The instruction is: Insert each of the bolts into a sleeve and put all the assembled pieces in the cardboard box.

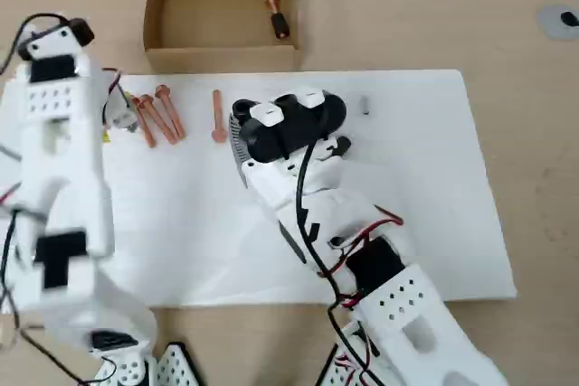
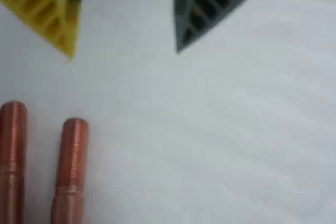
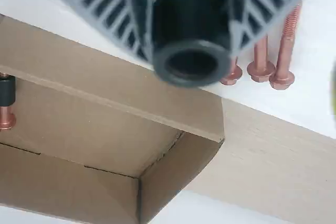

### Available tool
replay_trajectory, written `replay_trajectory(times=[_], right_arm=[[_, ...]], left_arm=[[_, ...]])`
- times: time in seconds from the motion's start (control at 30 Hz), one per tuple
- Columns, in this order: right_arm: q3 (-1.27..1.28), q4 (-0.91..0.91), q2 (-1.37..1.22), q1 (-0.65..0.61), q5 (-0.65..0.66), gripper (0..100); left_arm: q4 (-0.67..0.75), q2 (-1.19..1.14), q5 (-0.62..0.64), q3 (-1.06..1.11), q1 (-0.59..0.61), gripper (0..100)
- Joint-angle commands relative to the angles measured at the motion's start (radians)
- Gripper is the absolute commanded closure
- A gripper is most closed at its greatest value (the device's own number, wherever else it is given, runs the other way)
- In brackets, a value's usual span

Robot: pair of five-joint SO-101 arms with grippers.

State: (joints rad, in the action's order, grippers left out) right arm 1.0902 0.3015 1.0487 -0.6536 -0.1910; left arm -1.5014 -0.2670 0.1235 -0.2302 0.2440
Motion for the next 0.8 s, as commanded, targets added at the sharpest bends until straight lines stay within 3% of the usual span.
replay_trajectory(times=[0.0,0.33,0.77], right_arm=[[-0.071,0.005,0.033,0.001,-0.003,98.9],[-0.071,0.006,0.033,-0.001,-0.005,98.9],[-0.01,-0.026,0.031,-0.002,-0.008,98.9]], left_arm=[[-0.092,-0.174,0.005,-0.269,0.02,86],[-0.158,-0.498,-0.026,-0.664,0.069,86],[-0.252,-0.538,-0.029,-0.816,0.034,86]])
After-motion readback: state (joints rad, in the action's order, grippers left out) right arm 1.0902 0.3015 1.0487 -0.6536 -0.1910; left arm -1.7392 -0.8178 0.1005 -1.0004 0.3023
